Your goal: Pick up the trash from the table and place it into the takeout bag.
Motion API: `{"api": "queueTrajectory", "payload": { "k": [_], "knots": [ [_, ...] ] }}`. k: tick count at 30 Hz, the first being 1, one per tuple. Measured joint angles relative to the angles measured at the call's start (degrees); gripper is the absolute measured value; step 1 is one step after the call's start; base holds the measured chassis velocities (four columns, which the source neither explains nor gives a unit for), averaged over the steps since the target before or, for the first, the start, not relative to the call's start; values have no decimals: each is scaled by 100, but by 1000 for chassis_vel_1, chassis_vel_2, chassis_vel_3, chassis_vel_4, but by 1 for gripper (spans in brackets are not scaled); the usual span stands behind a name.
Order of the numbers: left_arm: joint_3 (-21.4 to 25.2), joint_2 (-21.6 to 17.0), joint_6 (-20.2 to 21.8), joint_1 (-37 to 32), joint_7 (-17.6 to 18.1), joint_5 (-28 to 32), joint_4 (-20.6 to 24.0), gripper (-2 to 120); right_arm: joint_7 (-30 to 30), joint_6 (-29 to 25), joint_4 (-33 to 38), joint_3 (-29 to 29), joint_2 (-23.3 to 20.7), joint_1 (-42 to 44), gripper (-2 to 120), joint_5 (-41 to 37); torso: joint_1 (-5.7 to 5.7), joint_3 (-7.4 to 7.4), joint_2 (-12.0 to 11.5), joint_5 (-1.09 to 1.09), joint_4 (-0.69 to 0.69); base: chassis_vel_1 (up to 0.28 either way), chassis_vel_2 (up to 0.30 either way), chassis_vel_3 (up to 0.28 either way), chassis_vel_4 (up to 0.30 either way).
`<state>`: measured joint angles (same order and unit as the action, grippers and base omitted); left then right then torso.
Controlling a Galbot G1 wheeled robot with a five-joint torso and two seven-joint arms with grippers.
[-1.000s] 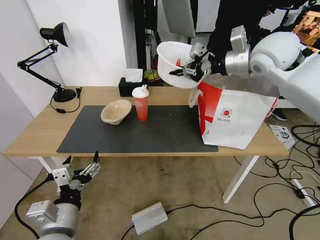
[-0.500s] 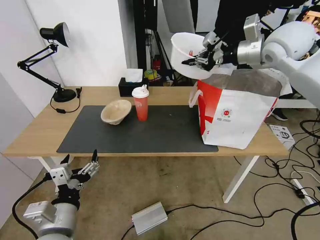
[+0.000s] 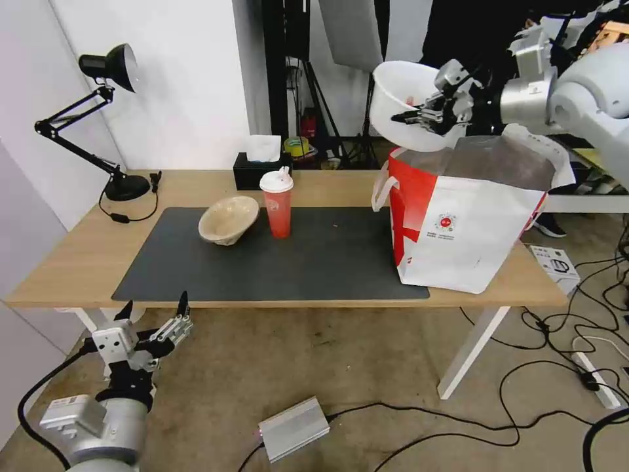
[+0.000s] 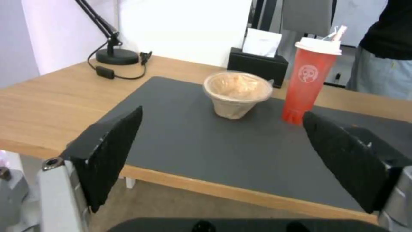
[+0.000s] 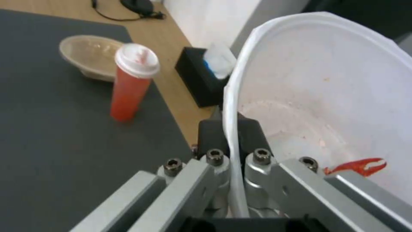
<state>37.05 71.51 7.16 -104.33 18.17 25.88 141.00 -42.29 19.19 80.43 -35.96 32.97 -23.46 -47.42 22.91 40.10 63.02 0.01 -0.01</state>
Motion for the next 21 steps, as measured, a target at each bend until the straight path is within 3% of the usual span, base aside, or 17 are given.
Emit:
{"api": "queueTrajectory", "payload": {
  "k": [21],
  "knots": [
    [-148, 0, 1, -39, 3, -62, -44, 100, -119, -239, -531, 561, -249, 813, 0, 326, 0, 0, 0, -1, 1, 0, 0, 0, 0]
  ]
}}
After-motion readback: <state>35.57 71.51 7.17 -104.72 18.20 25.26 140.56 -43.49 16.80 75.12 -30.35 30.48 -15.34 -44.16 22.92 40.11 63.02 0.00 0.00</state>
